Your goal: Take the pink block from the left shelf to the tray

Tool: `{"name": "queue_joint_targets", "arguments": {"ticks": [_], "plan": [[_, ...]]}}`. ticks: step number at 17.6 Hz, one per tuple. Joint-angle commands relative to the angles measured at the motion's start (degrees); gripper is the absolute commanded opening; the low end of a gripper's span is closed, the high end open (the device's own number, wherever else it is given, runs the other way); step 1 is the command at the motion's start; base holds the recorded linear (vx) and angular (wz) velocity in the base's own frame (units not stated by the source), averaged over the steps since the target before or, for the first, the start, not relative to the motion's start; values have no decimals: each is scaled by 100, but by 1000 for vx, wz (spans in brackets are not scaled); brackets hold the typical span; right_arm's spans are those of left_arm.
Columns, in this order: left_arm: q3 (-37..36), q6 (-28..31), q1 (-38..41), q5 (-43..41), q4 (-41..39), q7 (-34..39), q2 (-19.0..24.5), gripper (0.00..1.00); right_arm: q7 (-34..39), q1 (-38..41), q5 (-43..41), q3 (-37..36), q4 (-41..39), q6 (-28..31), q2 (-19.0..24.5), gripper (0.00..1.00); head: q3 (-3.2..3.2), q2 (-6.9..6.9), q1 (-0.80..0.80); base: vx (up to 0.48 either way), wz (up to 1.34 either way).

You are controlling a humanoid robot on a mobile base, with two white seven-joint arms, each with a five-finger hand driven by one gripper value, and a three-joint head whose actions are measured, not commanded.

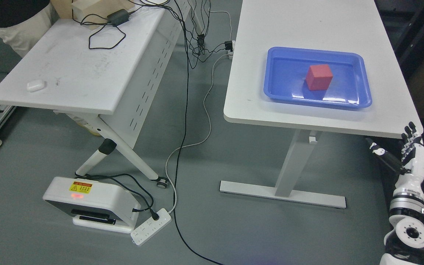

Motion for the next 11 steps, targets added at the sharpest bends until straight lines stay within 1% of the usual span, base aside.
{"name": "queue_joint_targets", "arguments": {"ticks": [1, 5, 11], "plan": [[0, -4, 53, -9, 0, -4, 100, 100, -4, 132, -1, -5, 30, -2, -100, 100, 0, 0, 0, -120, 0], [0, -4, 53, -9, 0, -4, 100, 100, -4, 132, -1, -5, 30, -2, -100, 100, 0, 0, 0, -90, 26], [0, -4, 53, -9, 0, -4, 100, 100, -4, 132, -9, -5, 30, -2, -100, 100, 0, 0, 0, -40, 10]]}}
